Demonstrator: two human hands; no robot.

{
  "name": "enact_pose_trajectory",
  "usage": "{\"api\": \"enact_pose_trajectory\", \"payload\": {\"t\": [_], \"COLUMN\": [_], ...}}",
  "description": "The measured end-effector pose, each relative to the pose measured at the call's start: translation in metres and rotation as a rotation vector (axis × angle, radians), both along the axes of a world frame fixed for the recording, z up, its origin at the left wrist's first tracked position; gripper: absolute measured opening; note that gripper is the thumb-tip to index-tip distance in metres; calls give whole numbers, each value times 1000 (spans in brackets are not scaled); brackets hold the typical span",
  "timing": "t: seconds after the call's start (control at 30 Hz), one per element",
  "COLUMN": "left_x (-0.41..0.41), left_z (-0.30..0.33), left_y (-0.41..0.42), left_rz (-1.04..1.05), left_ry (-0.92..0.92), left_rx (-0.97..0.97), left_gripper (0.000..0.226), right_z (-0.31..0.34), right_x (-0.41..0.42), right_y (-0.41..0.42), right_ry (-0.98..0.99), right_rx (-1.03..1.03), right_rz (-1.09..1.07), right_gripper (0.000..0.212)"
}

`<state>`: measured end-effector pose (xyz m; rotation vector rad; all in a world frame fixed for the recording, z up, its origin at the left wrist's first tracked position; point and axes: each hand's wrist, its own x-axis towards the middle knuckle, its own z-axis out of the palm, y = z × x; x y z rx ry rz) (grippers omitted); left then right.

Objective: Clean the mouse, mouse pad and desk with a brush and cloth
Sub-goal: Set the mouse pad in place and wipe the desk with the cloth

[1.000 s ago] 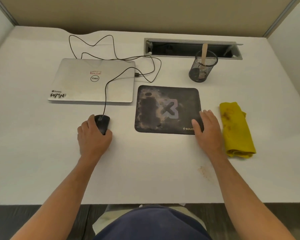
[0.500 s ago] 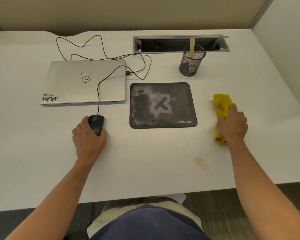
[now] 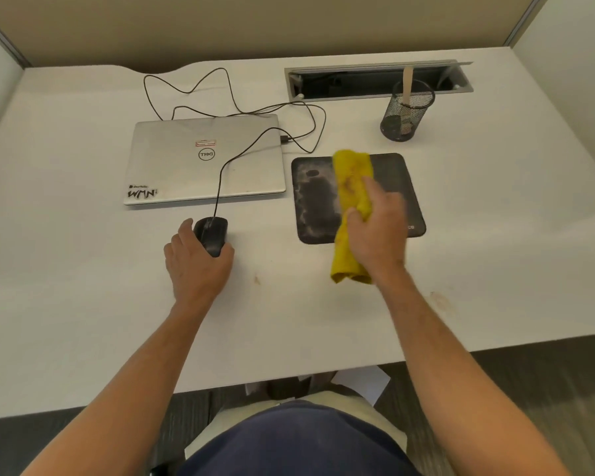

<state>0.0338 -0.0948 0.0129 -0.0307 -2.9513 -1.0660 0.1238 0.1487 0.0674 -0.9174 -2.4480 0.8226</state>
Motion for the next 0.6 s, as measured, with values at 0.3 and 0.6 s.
{"api": "enact_pose_trajectory", "payload": {"t": [0.3,0.6], "left_x": [-10,-11], "left_z": [-8,-15], "left_y": [-40,-45], "left_rz": [-99,-173], "left_ry": [-19,-29], "left_rx": [-63,-118], "left_gripper": [75,70], "right_z": [-50,-75], "right_x": [-47,-42], "right_y": [-165,-184], "right_ry": [-238,-385], "right_rx": [123,202], "right_rz": [310,177], "right_gripper": [57,53]}}
